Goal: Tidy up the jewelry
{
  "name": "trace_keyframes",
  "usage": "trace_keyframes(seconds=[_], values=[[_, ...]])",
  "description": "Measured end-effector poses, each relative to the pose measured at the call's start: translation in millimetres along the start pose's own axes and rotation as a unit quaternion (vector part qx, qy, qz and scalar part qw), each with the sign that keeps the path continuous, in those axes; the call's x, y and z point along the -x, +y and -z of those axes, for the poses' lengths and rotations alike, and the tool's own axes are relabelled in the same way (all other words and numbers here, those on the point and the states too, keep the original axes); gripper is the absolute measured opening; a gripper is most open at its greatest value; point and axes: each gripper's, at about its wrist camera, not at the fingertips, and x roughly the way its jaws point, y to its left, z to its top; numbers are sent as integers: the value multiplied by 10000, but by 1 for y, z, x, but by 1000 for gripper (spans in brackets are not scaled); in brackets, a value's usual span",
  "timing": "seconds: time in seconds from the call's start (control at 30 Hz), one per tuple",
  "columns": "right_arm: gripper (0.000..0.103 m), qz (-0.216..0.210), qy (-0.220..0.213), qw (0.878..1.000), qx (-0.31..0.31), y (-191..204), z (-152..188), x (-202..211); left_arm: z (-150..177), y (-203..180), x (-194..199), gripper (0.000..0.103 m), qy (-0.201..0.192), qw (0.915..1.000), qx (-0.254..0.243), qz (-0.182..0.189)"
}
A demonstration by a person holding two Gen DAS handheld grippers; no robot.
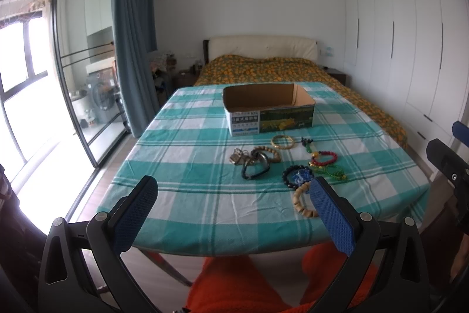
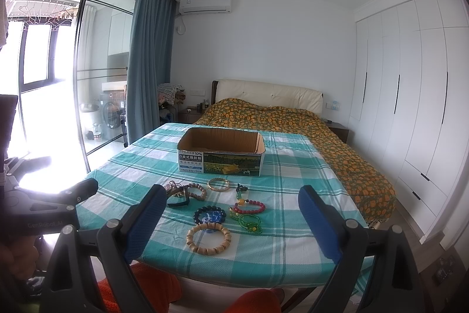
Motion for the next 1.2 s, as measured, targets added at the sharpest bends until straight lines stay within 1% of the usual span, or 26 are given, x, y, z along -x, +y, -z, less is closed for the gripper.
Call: trace_keyframes(seconds=[1.2], values=[[94, -2, 2, 10000, 11, 0, 0, 0, 1, -1, -5, 103, 178, 9998, 3, 87]])
